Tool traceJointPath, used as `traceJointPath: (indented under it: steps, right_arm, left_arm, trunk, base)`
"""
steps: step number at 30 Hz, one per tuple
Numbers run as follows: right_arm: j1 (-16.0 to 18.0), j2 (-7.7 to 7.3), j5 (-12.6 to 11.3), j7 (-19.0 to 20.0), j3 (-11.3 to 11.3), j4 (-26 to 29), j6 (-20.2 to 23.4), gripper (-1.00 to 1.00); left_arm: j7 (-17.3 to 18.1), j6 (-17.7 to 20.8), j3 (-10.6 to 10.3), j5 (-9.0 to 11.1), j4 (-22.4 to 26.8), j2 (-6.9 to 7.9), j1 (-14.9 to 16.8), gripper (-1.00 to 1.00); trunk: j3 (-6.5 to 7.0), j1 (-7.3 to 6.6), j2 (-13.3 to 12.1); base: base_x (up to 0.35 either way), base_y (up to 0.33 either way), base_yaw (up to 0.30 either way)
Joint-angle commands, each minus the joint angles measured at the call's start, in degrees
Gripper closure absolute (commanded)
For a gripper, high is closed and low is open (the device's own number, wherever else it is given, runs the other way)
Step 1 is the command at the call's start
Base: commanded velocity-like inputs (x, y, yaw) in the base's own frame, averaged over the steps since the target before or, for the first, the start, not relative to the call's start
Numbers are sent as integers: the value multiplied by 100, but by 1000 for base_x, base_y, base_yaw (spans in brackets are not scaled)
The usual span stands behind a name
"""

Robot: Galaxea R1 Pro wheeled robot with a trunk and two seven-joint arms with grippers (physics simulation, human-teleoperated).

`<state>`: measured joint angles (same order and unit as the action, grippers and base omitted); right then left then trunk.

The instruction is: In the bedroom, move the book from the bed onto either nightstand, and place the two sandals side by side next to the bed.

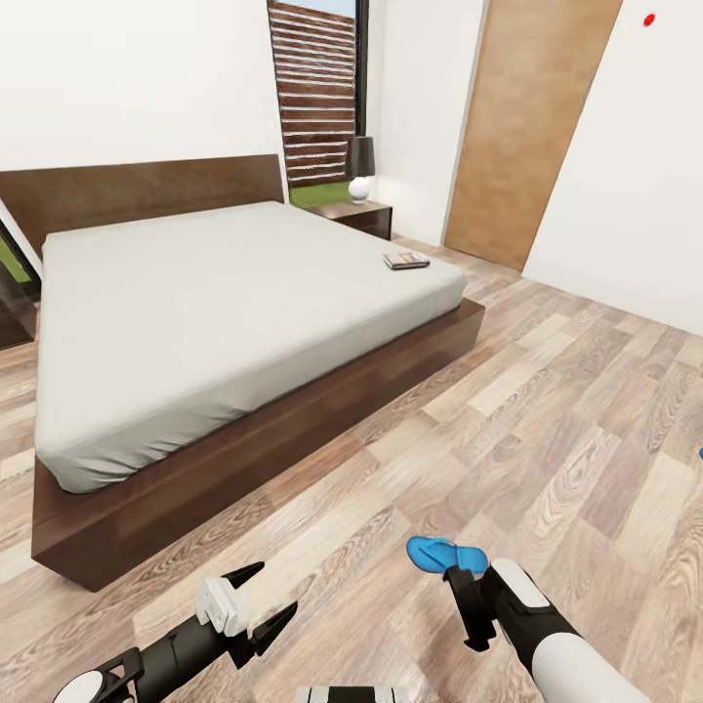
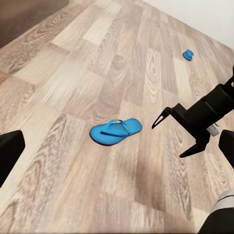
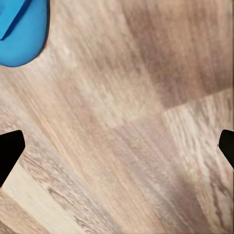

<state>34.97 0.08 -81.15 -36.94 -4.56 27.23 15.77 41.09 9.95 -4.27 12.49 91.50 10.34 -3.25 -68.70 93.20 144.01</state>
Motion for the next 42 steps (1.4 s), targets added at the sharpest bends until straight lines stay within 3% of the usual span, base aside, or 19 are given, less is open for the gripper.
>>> traceJointPath:
  steps: [1, 12, 26, 42]
  right_arm:
    - [1, 1, -16, -33, -18, 11, 23, -100]
    - [1, 1, -15, -33, -18, 11, 23, -100]
    - [1, 1, -17, -33, -18, 11, 23, -100]
    - [1, -6, -28, -31, -31, 26, 68, -100]
  left_arm:
    - [4, 59, -4, 61, 3, 4, 0, -100]
    - [4, 59, -4, 61, -1, 4, 0, -100]
    - [5, 62, -4, 63, -1, 4, 1, -100]
    - [12, 59, -4, 61, -1, 4, 0, -100]
  trunk:
    - [-27, 2, 3]
    - [-270, 30, 18]
    - [-270, 30, 18]
    - [-270, 30, 18]
  base:
    - [0, 0, 0]
    - [0, 0, 0]
    - [5, 0, 0]
    - [132, 0, 0]
